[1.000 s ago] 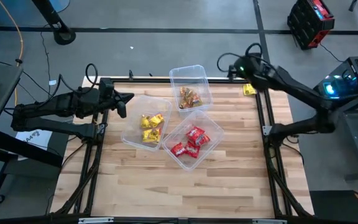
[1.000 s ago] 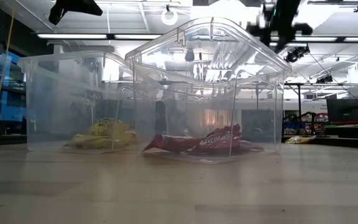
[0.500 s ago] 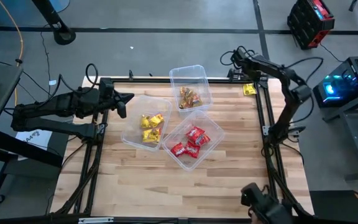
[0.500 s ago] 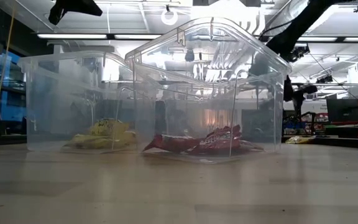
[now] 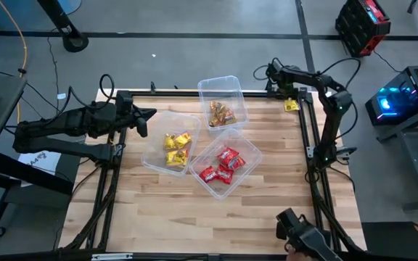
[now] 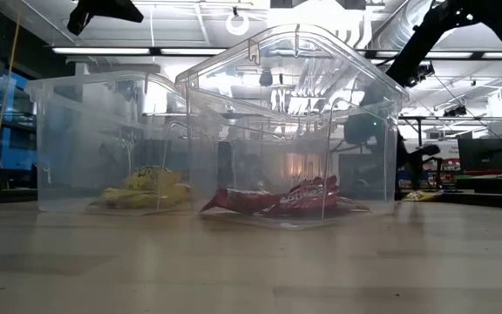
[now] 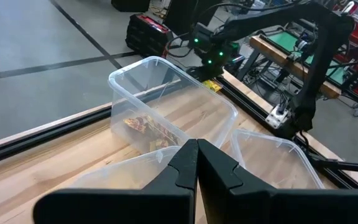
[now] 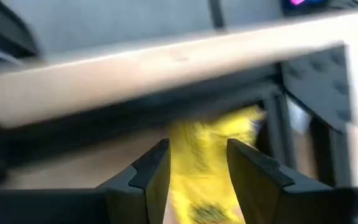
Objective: Sort candy
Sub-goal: Put the yellow candy into the bottom left transparent bin
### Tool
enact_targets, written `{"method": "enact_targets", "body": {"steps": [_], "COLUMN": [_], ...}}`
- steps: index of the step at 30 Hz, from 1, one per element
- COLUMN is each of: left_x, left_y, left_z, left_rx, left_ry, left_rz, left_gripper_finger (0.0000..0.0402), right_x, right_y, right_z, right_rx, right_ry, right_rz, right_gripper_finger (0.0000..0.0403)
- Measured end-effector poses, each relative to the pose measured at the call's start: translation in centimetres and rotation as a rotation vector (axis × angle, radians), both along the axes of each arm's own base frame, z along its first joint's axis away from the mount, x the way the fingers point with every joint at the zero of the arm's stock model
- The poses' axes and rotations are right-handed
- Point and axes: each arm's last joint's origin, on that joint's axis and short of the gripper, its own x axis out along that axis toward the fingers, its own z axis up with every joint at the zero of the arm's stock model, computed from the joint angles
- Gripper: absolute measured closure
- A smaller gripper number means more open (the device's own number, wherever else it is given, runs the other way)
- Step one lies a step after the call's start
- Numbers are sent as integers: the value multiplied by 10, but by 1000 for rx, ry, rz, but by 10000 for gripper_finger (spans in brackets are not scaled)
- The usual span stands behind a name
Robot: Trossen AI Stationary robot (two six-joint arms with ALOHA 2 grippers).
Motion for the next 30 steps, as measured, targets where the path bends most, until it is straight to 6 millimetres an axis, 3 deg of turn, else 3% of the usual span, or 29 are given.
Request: {"method": "enact_targets", "body": {"steps": [5, 13, 17, 21, 25, 30], "left_x": [0, 0, 0, 1, 1, 1], "left_y": [0, 0, 0, 0, -1, -1], "left_z": [0, 0, 0, 0, 0, -1], "left_rx": [1, 2, 2, -1, -11, -16], "left_ry": [2, 3, 3, 3, 3, 4], "left_rz": [3, 3, 3, -5, -32, -45], "left_gripper_finger": [401, 402, 401, 401, 401, 401], "right_x": [5, 11, 25, 50, 74, 77], "right_y": [-1, 6, 20, 43, 66, 90], "right_z": [-10, -11, -8, -3, 22, 76], "right_rx": [87, 264, 352, 396, 312, 131], "right_ry": [-118, -345, -426, -391, -349, -399], "right_rz": [79, 236, 339, 474, 620, 653], "right_gripper_finger": [277, 393, 396, 401, 402, 403]}}
